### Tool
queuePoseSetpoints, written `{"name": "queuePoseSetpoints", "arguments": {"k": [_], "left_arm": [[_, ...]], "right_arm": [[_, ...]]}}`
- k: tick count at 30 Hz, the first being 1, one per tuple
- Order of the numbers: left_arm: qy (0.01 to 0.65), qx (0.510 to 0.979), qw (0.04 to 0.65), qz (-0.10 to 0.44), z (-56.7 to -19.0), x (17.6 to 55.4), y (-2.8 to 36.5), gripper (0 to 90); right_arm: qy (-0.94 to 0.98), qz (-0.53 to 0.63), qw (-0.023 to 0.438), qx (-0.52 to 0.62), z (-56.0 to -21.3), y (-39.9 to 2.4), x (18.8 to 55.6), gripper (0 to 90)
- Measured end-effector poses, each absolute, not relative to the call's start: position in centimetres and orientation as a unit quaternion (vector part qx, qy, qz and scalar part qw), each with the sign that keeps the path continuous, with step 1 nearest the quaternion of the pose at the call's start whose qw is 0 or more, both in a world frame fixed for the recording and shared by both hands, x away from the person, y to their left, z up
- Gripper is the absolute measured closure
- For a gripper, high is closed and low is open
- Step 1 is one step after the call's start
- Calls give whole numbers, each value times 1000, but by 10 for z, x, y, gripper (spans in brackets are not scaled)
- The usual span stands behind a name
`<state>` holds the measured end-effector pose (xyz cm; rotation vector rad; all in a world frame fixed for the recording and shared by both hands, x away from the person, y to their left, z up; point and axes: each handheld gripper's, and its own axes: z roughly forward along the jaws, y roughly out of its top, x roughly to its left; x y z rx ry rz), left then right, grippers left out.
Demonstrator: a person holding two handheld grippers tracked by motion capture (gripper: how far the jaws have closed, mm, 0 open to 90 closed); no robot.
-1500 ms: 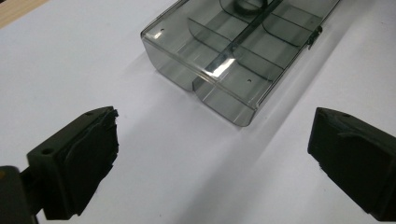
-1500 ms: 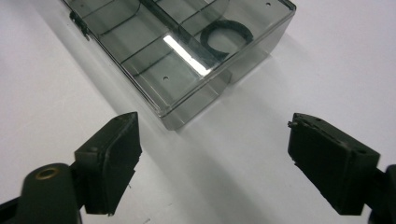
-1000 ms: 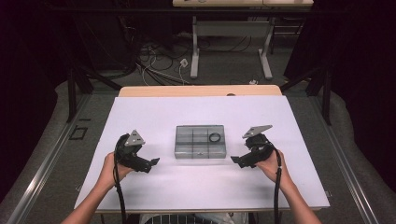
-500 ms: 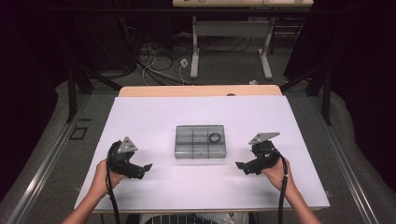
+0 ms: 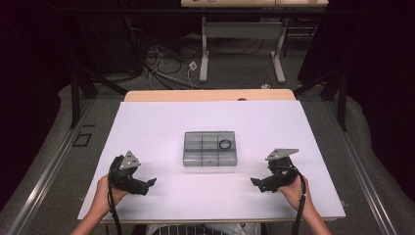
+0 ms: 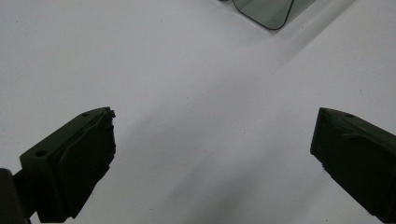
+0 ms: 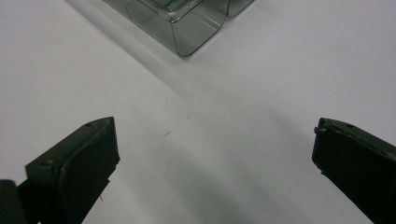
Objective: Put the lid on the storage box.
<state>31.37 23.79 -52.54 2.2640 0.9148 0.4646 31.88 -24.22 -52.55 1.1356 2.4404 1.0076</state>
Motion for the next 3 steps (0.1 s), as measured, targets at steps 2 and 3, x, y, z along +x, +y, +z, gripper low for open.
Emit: {"name": "queuePoseSetpoints", "arguments": {"k": [2, 3], "left_arm": [[346, 862, 325, 177, -528, 313, 238, 0], [345, 863, 324, 175, -528, 313, 238, 0]], "right_arm": [[839, 354, 134, 390, -525, -244, 317, 0], [840, 356, 136, 387, -524, -245, 317, 0]]}}
